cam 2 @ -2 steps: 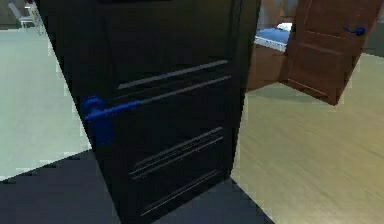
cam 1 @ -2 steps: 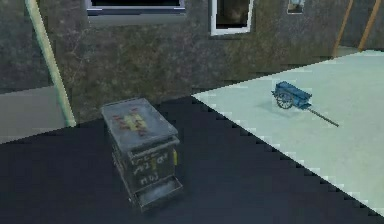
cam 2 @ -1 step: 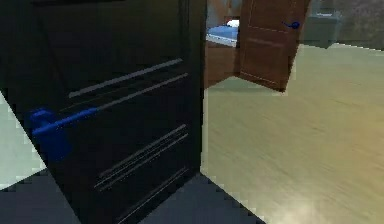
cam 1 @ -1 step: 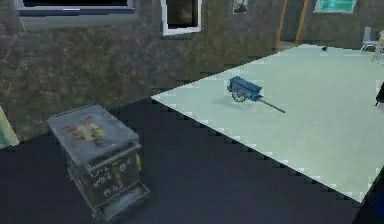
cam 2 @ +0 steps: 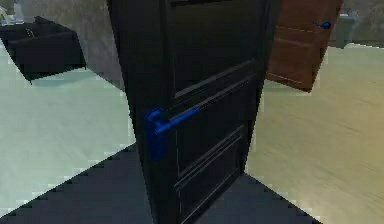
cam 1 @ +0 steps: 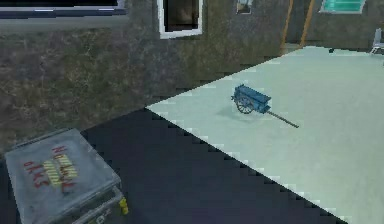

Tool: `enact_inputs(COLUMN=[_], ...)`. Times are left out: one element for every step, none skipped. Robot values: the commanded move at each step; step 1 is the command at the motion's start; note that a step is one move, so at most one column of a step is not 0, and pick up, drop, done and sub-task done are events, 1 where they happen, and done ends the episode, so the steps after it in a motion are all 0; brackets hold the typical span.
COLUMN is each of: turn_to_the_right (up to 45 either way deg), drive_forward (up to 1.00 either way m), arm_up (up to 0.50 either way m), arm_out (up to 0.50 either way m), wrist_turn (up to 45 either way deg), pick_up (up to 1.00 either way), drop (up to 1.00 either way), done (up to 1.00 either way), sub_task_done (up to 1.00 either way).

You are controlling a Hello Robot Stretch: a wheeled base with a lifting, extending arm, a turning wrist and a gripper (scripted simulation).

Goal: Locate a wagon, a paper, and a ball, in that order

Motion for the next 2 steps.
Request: enact_inputs(turn_to_the_right=[-45.0,-45.0], drive_forward=[0.00,0.00], arm_up=[0.00,0.00], arm_out=[0.00,0.00], wrist_turn=[0.0,0.0], pick_up=[0.00,0.00], drop=[0.00,0.00], done=[0.00,0.00], sub_task_done=[0.00,0.00])
